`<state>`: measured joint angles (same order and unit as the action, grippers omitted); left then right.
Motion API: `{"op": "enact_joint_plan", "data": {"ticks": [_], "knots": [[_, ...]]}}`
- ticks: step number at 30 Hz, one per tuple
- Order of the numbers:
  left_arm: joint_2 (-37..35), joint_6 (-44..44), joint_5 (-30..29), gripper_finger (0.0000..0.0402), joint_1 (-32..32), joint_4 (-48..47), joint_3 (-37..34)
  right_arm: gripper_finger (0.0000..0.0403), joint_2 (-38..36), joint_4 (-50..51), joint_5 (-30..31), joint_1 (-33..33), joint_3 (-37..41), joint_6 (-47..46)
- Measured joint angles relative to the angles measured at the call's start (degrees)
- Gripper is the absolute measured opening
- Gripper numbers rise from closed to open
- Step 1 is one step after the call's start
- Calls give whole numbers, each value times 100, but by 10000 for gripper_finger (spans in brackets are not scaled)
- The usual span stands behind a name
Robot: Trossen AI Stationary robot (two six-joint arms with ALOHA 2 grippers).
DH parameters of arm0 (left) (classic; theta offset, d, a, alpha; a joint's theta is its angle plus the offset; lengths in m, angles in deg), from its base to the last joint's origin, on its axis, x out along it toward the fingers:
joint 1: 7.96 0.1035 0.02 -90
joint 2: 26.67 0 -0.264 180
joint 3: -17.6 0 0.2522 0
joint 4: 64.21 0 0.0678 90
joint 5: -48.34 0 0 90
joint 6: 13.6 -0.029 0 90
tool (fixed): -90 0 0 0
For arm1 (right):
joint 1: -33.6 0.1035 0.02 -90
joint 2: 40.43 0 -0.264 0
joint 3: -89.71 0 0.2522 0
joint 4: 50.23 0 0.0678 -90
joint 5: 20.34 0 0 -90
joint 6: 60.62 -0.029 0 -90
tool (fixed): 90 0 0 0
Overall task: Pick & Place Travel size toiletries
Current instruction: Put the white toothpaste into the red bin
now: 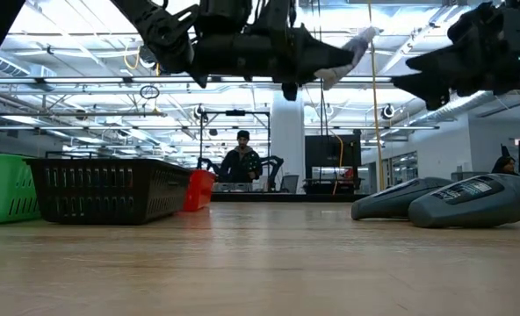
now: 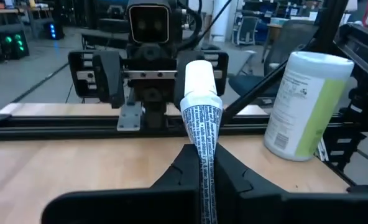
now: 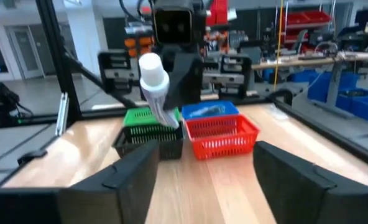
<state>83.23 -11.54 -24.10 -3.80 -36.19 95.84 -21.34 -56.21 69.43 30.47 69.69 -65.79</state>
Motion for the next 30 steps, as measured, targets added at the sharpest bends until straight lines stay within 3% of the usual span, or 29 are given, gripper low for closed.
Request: {"op": "enact_joint_plan", "data": {"ticks": [5,17,30], "knots": [[-10,-18,37,13,-18,58,3,283,765,-1285,26,98,0,27],[-8,-36,37,16,-43,-1,7,274,2906,-3674,-193,138,-4,-166],[-8,-91,-87,7,-34,-137,12,280,4336,-3873,-300,541,-800,-2]]}}
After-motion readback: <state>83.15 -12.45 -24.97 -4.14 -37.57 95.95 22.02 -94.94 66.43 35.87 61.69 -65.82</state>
